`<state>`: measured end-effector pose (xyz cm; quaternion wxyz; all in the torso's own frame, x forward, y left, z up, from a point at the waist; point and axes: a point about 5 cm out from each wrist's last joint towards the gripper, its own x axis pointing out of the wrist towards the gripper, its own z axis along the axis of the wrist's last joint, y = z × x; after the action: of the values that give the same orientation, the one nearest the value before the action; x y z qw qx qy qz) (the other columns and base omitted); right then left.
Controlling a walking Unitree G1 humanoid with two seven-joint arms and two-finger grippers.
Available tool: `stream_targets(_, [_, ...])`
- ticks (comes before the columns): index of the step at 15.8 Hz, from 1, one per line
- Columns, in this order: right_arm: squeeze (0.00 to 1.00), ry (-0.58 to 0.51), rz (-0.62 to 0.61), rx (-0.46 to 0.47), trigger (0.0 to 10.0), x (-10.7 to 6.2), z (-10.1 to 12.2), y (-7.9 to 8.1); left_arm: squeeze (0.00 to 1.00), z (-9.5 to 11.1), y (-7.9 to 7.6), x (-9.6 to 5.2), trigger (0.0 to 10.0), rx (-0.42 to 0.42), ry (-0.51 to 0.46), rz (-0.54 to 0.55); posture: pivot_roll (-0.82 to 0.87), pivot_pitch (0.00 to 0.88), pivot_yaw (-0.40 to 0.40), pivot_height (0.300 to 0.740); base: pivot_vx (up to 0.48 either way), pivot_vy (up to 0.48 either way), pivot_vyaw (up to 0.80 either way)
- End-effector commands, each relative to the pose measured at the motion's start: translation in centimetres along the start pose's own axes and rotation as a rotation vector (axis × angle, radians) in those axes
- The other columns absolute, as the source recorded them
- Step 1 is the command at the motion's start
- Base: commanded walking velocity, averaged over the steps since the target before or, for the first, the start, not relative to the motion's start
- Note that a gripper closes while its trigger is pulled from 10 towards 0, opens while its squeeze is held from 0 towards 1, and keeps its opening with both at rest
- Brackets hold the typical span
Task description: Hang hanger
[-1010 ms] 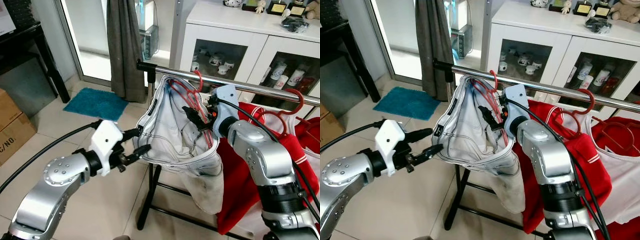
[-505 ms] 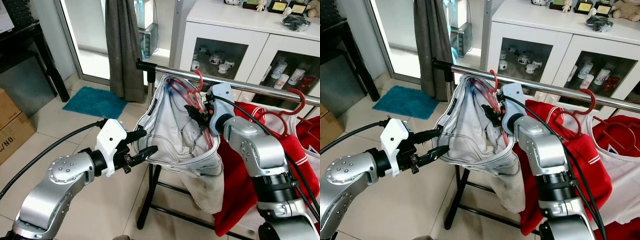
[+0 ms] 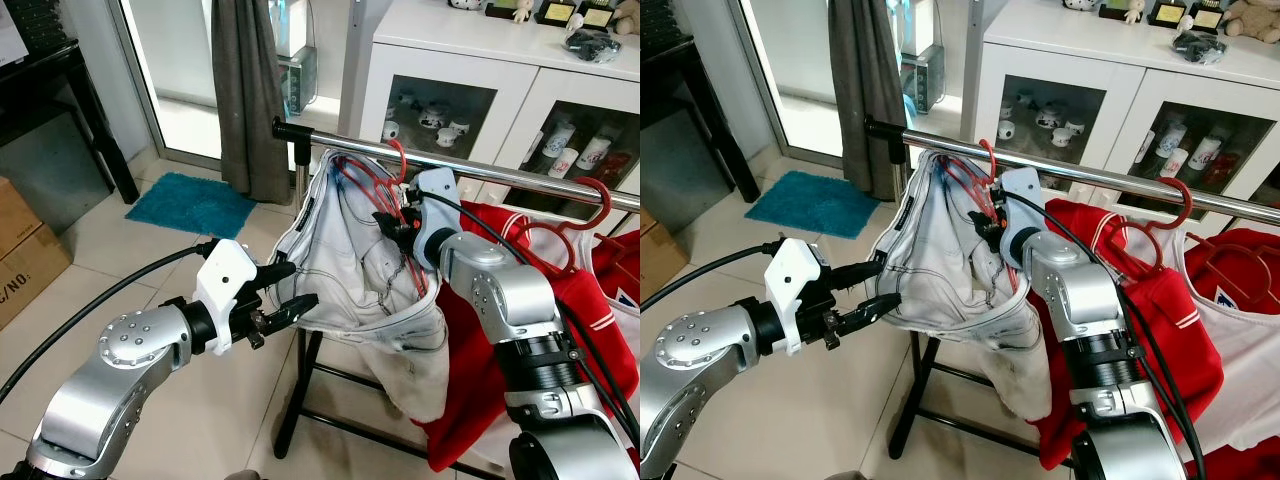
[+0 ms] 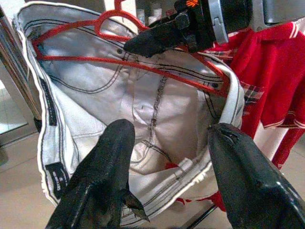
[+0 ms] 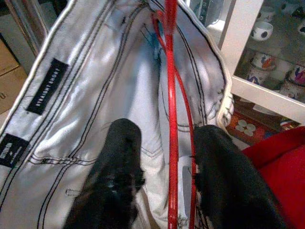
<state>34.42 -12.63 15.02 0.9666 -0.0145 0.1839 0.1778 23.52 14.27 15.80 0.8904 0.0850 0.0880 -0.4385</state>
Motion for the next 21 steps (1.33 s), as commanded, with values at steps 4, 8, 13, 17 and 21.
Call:
stream_targets(4, [0.00,-0.033,-0.007,-0.013,0.0,0.4,1.1,-0.2,0.00,0.0,-0.3,-0.2,10.0,-0.062,0.032,-0.013,0.04,0.000,-0.023,0.740,0.000,0.000,0.00])
stream_targets(8, [0.00,-0.038,-0.005,-0.016,0.0,0.4,1.2,-0.3,0.00,-0.1,0.1,-0.4,10.0,-0.098,0.054,0.008,0.04,0.000,-0.024,0.740,0.000,0.000,0.00])
stream_targets(13, [0.00,-0.067,-0.001,-0.008,0.0,0.1,1.4,-0.4,0.00,-0.3,0.5,-0.3,10.0,-0.033,0.026,0.069,0.03,0.000,-0.017,0.740,0.000,0.000,0.00])
stream_targets(17, [0.00,-0.154,0.009,-0.004,0.0,-0.9,2.6,-0.3,0.00,-0.4,0.3,0.1,10.0,-0.104,-0.021,0.088,0.02,0.000,-0.010,0.740,0.000,0.000,0.00])
stream_targets(21, [0.00,-0.296,-0.012,-0.001,0.0,-2.7,3.8,-1.1,0.00,-1.3,1.1,0.1,10.0,-0.095,-0.022,0.215,0.02,0.000,-0.007,0.740,0.000,0.000,0.00])
